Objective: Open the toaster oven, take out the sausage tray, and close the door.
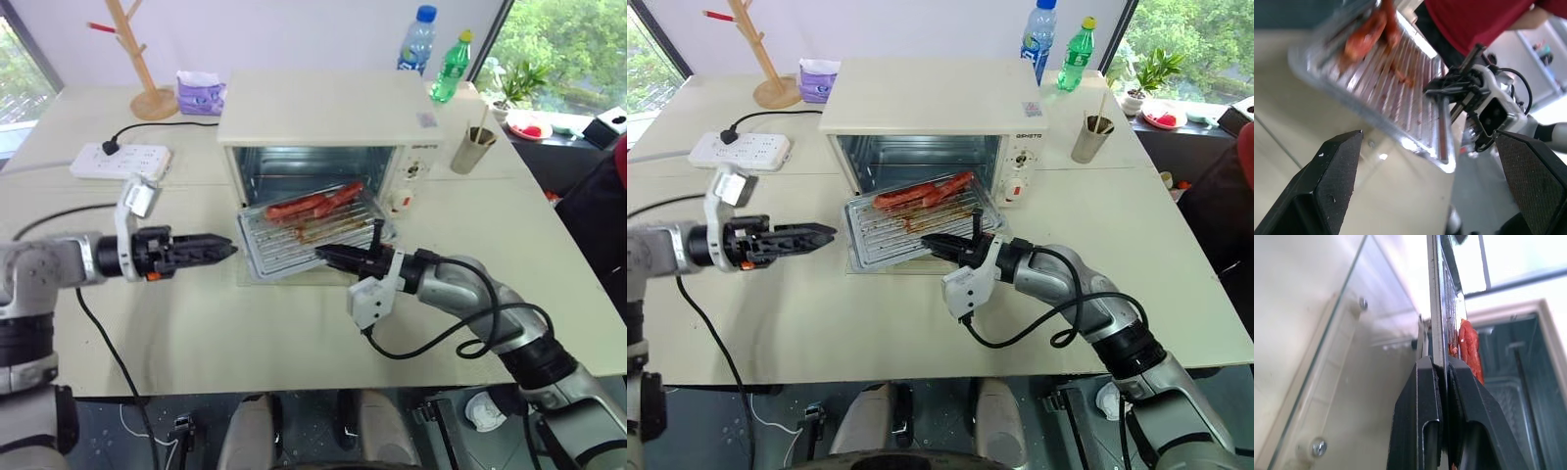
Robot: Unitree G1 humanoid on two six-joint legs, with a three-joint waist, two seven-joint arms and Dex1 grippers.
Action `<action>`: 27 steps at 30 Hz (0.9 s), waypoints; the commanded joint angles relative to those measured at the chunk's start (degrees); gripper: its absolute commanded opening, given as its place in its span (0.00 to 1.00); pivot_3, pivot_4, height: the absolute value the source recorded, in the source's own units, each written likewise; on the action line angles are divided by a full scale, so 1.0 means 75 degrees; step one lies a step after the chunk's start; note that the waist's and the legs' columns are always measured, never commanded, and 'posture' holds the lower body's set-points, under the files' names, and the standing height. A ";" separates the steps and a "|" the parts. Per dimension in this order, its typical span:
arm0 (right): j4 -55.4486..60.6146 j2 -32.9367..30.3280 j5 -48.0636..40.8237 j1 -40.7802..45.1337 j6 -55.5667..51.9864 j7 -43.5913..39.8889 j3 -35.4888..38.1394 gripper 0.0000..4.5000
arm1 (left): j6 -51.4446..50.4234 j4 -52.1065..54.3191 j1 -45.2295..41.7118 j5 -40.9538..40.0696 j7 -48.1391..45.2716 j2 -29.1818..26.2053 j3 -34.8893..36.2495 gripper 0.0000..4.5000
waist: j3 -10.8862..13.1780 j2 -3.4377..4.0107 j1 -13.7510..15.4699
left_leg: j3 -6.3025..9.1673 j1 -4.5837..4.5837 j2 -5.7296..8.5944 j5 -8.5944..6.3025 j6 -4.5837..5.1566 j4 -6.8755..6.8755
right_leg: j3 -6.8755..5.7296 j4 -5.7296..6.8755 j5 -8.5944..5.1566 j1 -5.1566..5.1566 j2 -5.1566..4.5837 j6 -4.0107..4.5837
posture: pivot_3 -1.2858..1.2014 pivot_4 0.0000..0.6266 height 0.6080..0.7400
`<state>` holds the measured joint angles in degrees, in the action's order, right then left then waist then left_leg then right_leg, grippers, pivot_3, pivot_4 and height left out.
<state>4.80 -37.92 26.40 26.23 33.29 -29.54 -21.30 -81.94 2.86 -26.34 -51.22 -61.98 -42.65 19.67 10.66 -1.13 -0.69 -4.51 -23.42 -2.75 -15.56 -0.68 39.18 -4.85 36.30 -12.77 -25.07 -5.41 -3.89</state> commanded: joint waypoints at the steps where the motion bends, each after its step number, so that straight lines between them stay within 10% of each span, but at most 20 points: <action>1: 0.0116 0.0015 -0.0354 0.0230 0.0240 -0.0080 0.0241 0.02 | -0.0775 0.0377 0.0071 -0.0603 0.0882 0.0442 0.0698 1.00 | -0.0001 -0.0004 0.0002 | -0.0001 0.0000 0.0001 0.0001 -0.0002 0.0000 | -0.0002 0.0000 0.0000 0.0002 0.0000 0.0000 | 0.52 0.24 0.87; 8: 0.0051 0.0187 -0.0430 0.0243 0.0331 -0.0363 0.0071 0.02 | -0.1408 -0.0087 -0.0082 -0.1347 0.2838 0.1887 0.1408 1.00 | -0.0003 -0.0009 -0.0002 | 0.0003 0.0019 0.0002 0.0008 -0.0014 0.0001 | -0.0001 0.0000 0.0001 0.0022 -0.0005 0.0000 | 0.52 0.24 0.87; 20: -0.0185 0.0404 -0.0286 0.0389 0.0414 -0.0446 0.0096 0.02 | -0.1408 -0.0354 -0.0038 -0.3607 0.4940 0.2312 0.1159 1.00 | -0.0003 -0.0009 -0.0003 | 0.0013 0.0022 0.0002 0.0013 -0.0024 0.0000 | 0.0000 0.0000 0.0002 0.0025 -0.0010 0.0001 | 0.52 0.24 0.87; 27: -0.0214 0.0382 -0.0190 0.0395 0.0522 -0.0382 0.0188 0.00 | -0.1335 -0.0251 0.0176 -0.4386 0.5513 0.2171 0.0960 0.40 | -0.0003 -0.0009 -0.0002 | 0.0011 0.0024 0.0004 0.0014 -0.0026 0.0000 | 0.0000 0.0000 0.0002 0.0026 -0.0012 0.0001 | 0.52 0.24 0.87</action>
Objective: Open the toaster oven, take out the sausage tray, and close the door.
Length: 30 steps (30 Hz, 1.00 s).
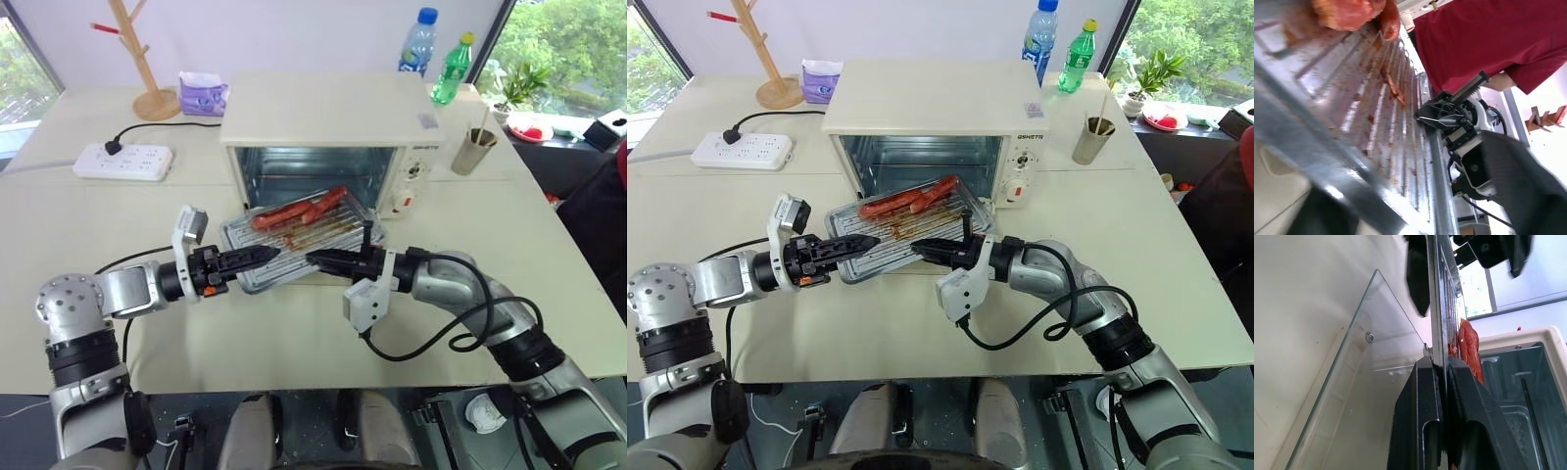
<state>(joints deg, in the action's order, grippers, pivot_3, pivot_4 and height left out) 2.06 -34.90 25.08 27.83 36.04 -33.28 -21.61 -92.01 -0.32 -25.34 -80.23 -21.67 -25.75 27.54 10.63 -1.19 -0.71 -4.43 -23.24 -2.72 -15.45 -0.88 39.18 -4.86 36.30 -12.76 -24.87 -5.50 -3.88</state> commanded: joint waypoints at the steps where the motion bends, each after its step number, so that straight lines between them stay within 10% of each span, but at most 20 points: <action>1: 0.0154 -0.0043 -0.0014 0.0169 0.0182 0.0126 0.0244 0.00 | 0.0048 0.0143 0.0055 -0.0658 0.0242 -0.0085 -0.0118 0.33 | 0.0000 0.0000 0.0000 | 0.0000 0.0000 0.0000 0.0000 0.0000 0.0000 | 0.0000 0.0000 0.0000 0.0000 0.0000 0.0000 | 0.52 0.24 0.87; 4: 0.0168 -0.0094 -0.0012 0.0132 0.0245 0.0144 0.0273 0.00 | 0.0200 0.0055 0.0106 -0.1071 0.0574 -0.0142 -0.0248 0.02 | 0.0000 0.0000 0.0003 | 0.0000 0.0000 0.0000 0.0001 -0.0002 0.0000 | 0.0000 0.0000 0.0000 0.0001 0.0000 0.0000 | 0.52 0.24 0.87; 23: 0.0702 -0.0620 -0.0639 -0.0271 -0.0137 -0.0392 0.0580 0.00 | 0.2695 0.0058 0.1116 -0.4370 0.2820 -0.1129 -0.1812 0.02 | 0.0000 0.0000 0.0017 | 0.0004 0.0007 0.0002 0.0001 -0.0002 -0.0001 | 0.0000 -0.0002 -0.0001 0.0008 -0.0006 0.0001 | 0.52 0.24 0.87; 30: 0.0992 -0.0833 -0.0868 -0.0429 -0.0510 -0.0755 0.0667 0.68 | 0.2993 0.0313 0.1506 -0.4370 0.2616 -0.1156 -0.1886 0.00 | 0.0000 0.0001 0.0014 | 0.0001 0.0010 0.0003 -0.0012 0.0021 -0.0001 | -0.0001 -0.0005 -0.0001 0.0010 -0.0003 0.0003 | 0.52 0.24 0.87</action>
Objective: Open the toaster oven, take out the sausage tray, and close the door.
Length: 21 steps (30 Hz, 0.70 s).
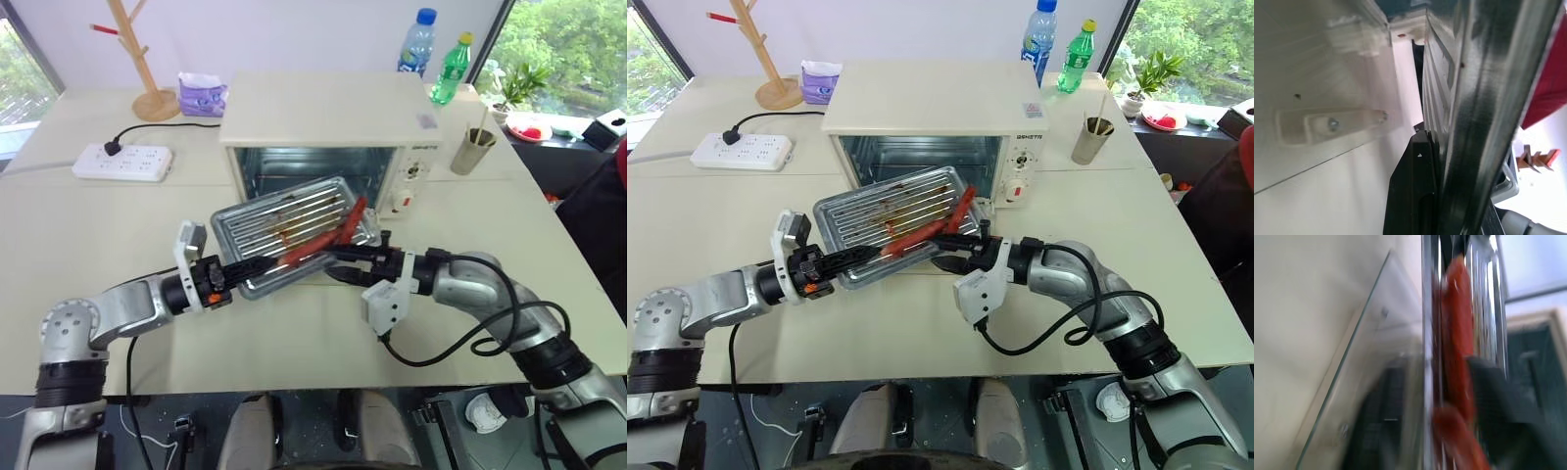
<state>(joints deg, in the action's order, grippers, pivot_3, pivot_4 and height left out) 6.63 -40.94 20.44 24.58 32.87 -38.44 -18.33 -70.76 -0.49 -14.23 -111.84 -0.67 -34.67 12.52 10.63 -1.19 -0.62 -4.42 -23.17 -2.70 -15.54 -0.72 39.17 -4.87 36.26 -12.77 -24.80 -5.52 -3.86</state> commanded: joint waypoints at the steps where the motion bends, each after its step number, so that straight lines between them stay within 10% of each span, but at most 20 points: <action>1: 0.0442 -0.0057 -0.0357 -0.0034 -0.0140 -0.0126 0.0274 0.68 | 0.0218 0.0349 0.0066 -0.0155 -0.0181 0.0078 0.0134 0.00 | 0.0000 0.0000 0.0003 | 0.0000 0.0000 0.0000 0.0000 -0.0001 0.0000 | 0.0000 0.0000 0.0000 0.0000 0.0000 0.0000 | 0.52 0.24 0.87; 10: 0.1409 -0.0991 -0.2772 -0.0951 -0.0916 -0.1261 0.1118 0.68 | 0.0438 0.0722 0.0923 -0.0155 -0.0384 0.0306 0.0838 0.00 | 0.0000 0.0002 0.0025 | 0.0000 -0.0002 -0.0001 -0.0008 0.0014 -0.0001 | -0.0002 -0.0008 0.0000 0.0004 -0.0001 0.0000 | 0.52 0.24 0.87; 21: 0.0658 -0.1797 -0.5420 -0.1622 -0.4253 -0.2647 0.2359 0.68 | 0.1246 0.3341 0.4716 -0.0155 -0.1631 0.0557 0.2568 0.00 | -0.0001 -0.0001 -0.0002 | -0.0001 0.0002 -0.0016 -0.0023 0.0034 -0.0004 | -0.0001 -0.0024 -0.0025 0.0005 -0.0009 0.0049 | 0.52 0.24 0.87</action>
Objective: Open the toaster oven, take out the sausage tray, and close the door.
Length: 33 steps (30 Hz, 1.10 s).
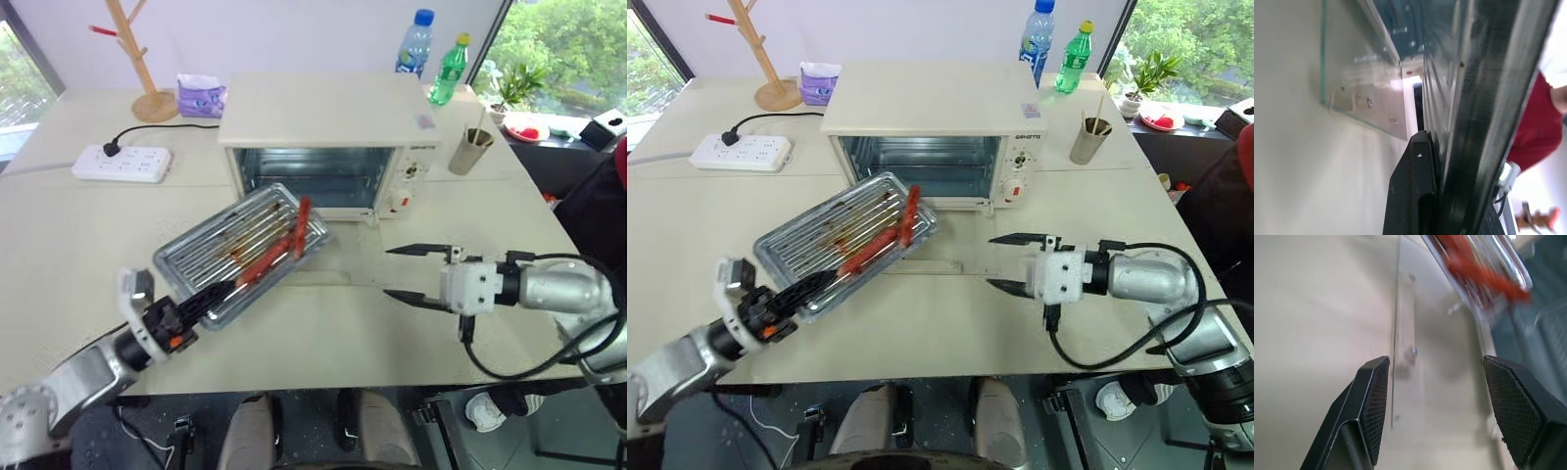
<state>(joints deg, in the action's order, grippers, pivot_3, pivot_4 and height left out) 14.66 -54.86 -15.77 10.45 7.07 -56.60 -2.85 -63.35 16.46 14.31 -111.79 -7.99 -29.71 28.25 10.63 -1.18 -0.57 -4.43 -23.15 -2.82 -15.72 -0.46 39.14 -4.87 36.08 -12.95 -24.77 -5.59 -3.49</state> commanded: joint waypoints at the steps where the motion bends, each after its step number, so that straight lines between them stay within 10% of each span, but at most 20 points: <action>1: -0.0742 0.0135 -0.0691 0.0400 -0.1153 -0.0291 0.0278 0.68 | 0.0388 0.1381 0.1426 -0.0161 -0.0809 -0.0112 0.0568 0.00 | 0.0000 -0.0002 -0.0004 | 0.0000 -0.0001 0.0000 -0.0001 0.0001 0.0000 | -0.0001 -0.0002 -0.0002 -0.0001 0.0001 0.0004 | 0.52 0.24 0.87; 14: -0.3400 0.0814 0.0046 0.1617 -0.1320 -0.1473 -0.0289 0.68 | 0.2411 0.2299 0.3732 -0.0161 -0.1352 0.0762 0.1552 0.00 | 0.0000 0.0012 0.0169 | -0.0006 -0.0029 0.0011 -0.0020 0.0029 0.0000 | -0.0003 -0.0020 -0.0005 -0.0027 -0.0003 0.0009 | 0.52 0.24 0.87; 33: -0.4451 0.1805 0.0944 0.2074 -0.0748 -0.1480 -0.0561 0.68 | 0.3108 0.1941 0.3401 -0.0161 -0.0819 0.1941 0.1735 0.00 | -0.0001 0.0011 0.0153 | -0.0010 -0.0029 0.0012 -0.0021 0.0032 0.0002 | -0.0004 -0.0025 -0.0005 -0.0024 0.0007 0.0009 | 0.52 0.24 0.87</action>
<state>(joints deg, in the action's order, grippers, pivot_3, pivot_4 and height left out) -18.92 -41.80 -8.97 24.92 0.76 -67.97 -7.12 -40.53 29.79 39.71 -111.80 -13.56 -15.23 39.52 10.62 -1.10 0.57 -4.50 -23.37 -2.73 -15.87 -0.22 39.15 -4.90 35.90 -12.99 -24.95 -5.53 -3.43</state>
